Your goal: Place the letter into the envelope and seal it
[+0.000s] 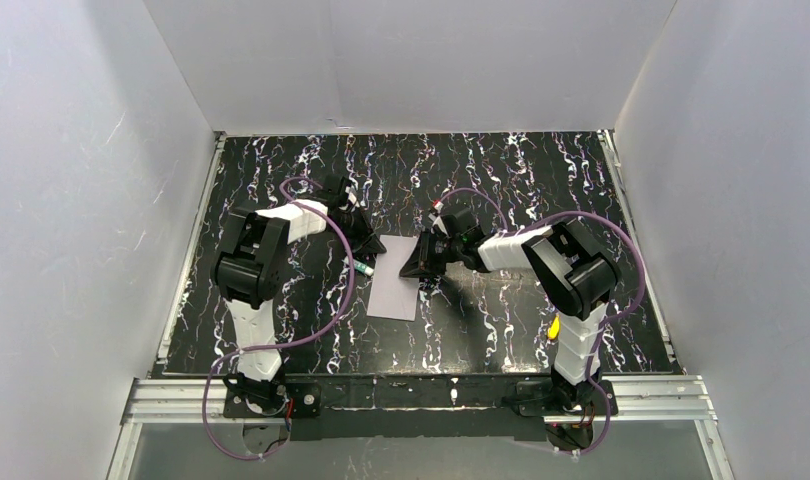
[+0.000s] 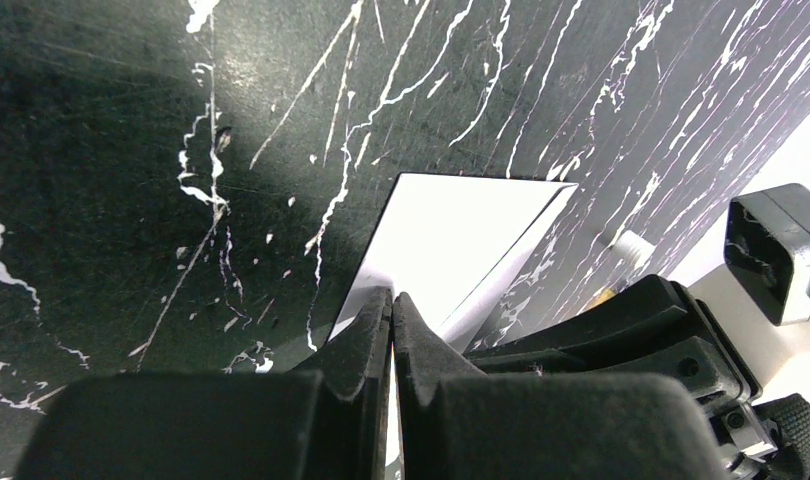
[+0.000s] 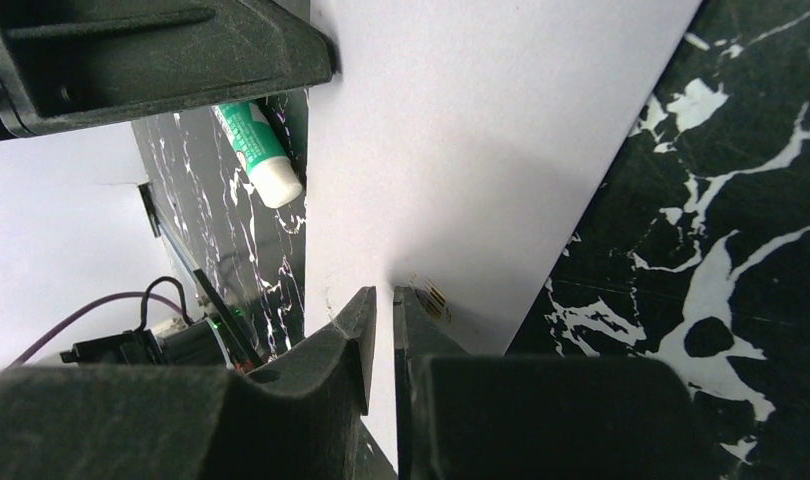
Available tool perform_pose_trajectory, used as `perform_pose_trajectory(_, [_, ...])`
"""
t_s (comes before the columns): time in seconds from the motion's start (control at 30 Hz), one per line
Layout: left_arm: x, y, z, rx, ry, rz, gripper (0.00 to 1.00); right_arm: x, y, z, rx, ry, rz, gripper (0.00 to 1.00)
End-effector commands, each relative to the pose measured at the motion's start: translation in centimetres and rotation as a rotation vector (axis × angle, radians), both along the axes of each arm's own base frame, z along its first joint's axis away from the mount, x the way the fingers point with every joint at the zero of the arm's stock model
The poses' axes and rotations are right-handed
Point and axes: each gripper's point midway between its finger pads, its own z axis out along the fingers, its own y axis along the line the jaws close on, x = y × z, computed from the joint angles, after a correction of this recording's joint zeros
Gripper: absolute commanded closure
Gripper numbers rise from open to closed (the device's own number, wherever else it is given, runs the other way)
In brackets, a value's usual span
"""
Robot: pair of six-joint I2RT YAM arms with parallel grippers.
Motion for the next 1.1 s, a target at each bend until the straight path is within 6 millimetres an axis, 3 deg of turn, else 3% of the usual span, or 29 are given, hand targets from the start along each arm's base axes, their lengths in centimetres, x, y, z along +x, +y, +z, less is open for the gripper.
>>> perform_pose_trajectory(0.0, [-1.2,0.9,-0.5,0.082,0.022,-0.046,1.00,-0.8,-2.3,-4.2,-0.194,0.062,-0.032,0.79])
perform_pose_trajectory(0.2, [1.4,-0.1,6.3,0.044,-0.140,-0.131,0.96,-1.9,-3.9,-5.9,-0.276,0.108,-0.055,0.80])
perform_pose_trajectory(0.37, [0.1,-0.5,10.0,-0.008,-0.215,-0.179,0.83,-1.9,-4.0,-6.2,-0.277,0.120,-0.080,0.80])
perform_pose_trajectory(0.57, [-6.0,-1.4,10.0,-0.114,-0.227,-0.258,0.72,-1.7,-3.8,-5.7,-0.253,0.105,-0.099,0.80])
perform_pose_trajectory(0.73, [-10.1,-2.9,9.3,-0.181,-0.264,-0.299,0.71,-1.6,-4.1,-5.3,-0.251,0.097,-0.134,0.80])
perform_pose_trajectory(0.87, [-11.3,-4.7,8.3,-0.233,-0.285,-0.287,0.74,-1.9,-4.8,-5.9,-0.283,0.122,-0.175,0.80])
perform_pose_trajectory(1.07, [-12.9,-6.2,5.1,-0.157,-0.254,-0.342,0.87,-2.1,-5.3,-6.0,-0.306,0.129,-0.205,0.80])
